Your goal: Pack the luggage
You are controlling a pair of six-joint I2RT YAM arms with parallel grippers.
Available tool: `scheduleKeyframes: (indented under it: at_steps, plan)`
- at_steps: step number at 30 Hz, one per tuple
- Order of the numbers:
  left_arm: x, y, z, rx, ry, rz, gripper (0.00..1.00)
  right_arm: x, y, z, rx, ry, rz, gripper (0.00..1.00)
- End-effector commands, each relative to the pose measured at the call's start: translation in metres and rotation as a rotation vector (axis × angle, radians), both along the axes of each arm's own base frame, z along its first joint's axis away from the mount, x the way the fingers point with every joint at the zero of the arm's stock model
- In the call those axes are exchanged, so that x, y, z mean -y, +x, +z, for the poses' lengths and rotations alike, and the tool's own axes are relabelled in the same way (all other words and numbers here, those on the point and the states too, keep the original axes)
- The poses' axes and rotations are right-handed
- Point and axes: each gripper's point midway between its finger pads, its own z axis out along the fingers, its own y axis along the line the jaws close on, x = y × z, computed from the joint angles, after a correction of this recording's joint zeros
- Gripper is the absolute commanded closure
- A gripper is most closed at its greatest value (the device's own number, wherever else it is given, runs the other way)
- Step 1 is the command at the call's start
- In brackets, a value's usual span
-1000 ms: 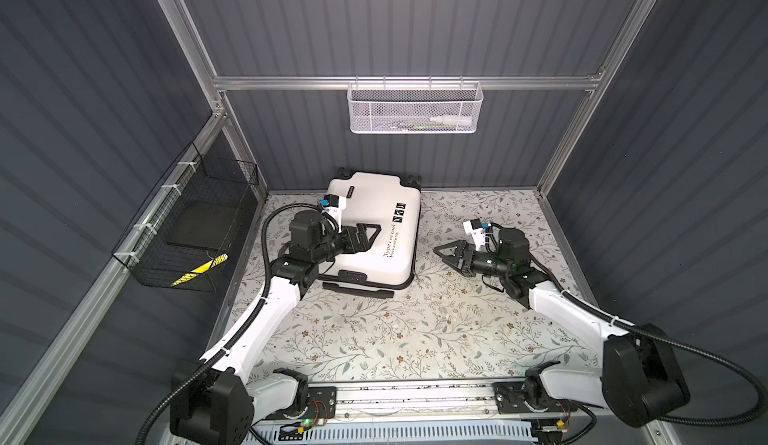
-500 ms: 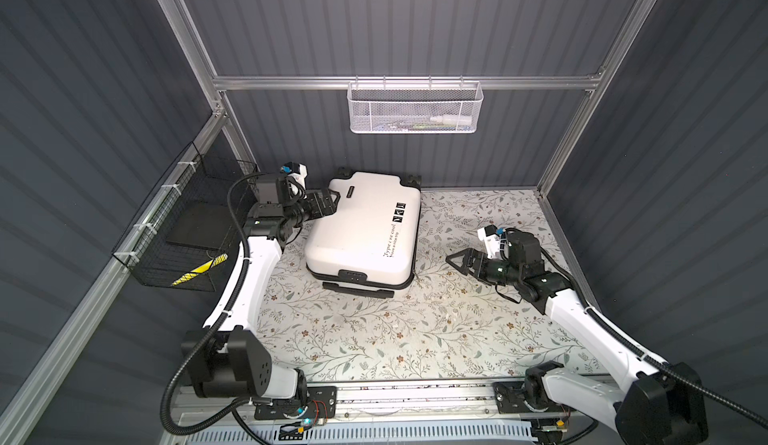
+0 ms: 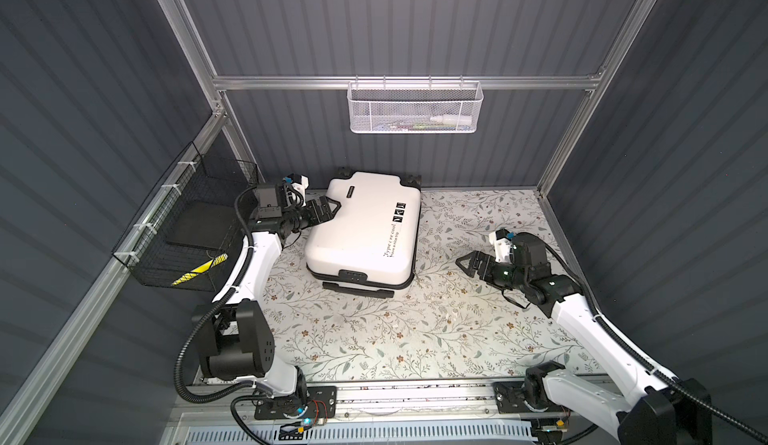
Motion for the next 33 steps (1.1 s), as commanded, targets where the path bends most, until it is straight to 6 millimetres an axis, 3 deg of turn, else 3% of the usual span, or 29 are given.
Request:
scheduleKeyframes:
  at_steps: [1, 5, 14, 18, 26, 33]
  plan:
    - [0.012, -0.004, -0.006, -0.021, -0.068, -0.054, 0.0, 0.013, 0.007, 0.009, 0.016, -0.014, -0.076, 0.01]
    - [0.017, -0.006, -0.005, -0.018, -0.108, -0.069, 0.0, 0.016, 0.009, 0.011, 0.003, -0.015, -0.082, 0.01]
    - [0.049, -0.008, -0.009, -0.028, -0.103, -0.12, 0.0, -0.007, 0.012, 0.019, 0.02, 0.133, 0.032, 0.01]
    - [0.037, -0.003, -0.009, -0.028, -0.024, -0.066, 0.0, -0.012, 0.011, 0.021, 0.03, 0.16, 0.06, 0.01]
    - [-0.012, 0.017, -0.025, -0.084, 0.109, 0.101, 0.0, -0.011, 0.008, 0.024, 0.038, 0.157, 0.07, 0.01]
    - [-0.01, 0.022, -0.042, -0.119, 0.116, 0.061, 0.0, -0.006, 0.005, 0.027, 0.051, 0.147, 0.068, 0.01]
